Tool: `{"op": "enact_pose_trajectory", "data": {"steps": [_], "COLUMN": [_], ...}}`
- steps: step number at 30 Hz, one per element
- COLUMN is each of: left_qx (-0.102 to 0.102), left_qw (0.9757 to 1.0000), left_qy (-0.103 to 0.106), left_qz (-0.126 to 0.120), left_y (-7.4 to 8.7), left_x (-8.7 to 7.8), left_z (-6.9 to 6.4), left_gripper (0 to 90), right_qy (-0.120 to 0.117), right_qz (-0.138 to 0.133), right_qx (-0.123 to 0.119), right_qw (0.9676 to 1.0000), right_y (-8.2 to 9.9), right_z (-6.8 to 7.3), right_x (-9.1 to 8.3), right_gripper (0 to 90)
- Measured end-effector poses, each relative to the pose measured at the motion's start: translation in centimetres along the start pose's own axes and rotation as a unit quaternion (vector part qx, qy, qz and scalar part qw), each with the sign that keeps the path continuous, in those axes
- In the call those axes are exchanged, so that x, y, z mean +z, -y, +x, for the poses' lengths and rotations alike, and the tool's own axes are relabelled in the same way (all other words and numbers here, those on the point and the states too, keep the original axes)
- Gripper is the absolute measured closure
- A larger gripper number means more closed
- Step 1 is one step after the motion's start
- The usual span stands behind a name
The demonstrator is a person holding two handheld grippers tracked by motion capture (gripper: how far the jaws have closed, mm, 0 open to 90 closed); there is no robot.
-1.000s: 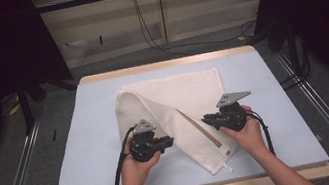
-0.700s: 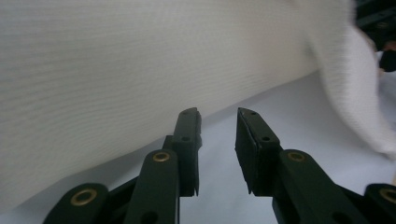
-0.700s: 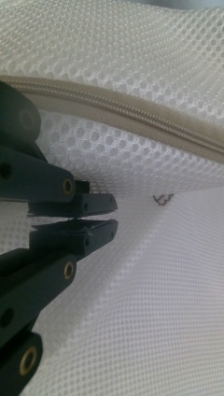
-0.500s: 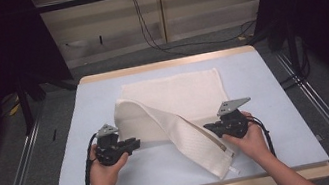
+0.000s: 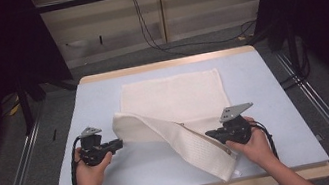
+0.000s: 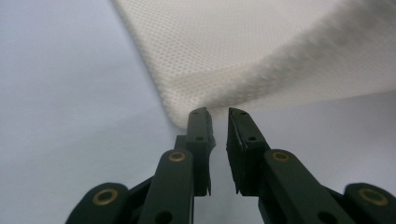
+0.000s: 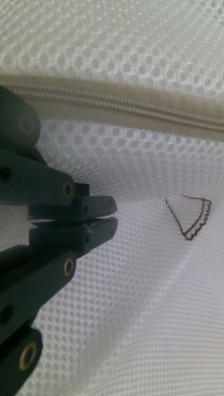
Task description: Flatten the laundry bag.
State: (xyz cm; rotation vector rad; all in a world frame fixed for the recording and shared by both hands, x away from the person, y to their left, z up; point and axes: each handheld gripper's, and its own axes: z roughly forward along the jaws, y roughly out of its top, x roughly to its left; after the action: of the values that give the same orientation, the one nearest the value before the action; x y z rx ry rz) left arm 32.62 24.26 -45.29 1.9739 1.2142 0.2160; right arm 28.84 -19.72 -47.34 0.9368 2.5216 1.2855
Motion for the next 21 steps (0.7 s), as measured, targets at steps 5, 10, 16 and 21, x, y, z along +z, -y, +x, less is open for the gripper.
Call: {"op": "enact_pose_trajectory", "data": {"steps": [5, 10, 16, 21], "left_qx": [-0.014, -0.024, -0.026, -0.009], "left_qw": [0.9998, 0.9996, 0.9995, 0.9998], "left_qy": [-0.011, -0.011, -0.012, -0.013], "left_qz": [-0.004, -0.012, -0.010, 0.013], "left_y": [0.1, 0.2, 0.1, 0.1], "left_x": [-0.2, -0.5, -0.2, 0.7], "left_z": [1.0, 1.7, 1.6, 0.9], "left_gripper": [79.1, 75.9, 67.8, 56.4], "right_qy": [-0.010, -0.022, -0.021, 0.004], "right_qz": [0.008, 0.026, 0.041, 0.032], "right_qx": [-0.005, -0.016, -0.026, -0.019], "right_qw": [0.9999, 0.9993, 0.9986, 0.9993], "right_y": [0.5, 0.7, 1.0, 1.0], "right_z": [0.3, 0.7, 1.0, 0.8], "right_x": [0.0, 0.0, -0.1, -0.6], "right_gripper": [88.2, 89.6, 86.1, 72.0]}}
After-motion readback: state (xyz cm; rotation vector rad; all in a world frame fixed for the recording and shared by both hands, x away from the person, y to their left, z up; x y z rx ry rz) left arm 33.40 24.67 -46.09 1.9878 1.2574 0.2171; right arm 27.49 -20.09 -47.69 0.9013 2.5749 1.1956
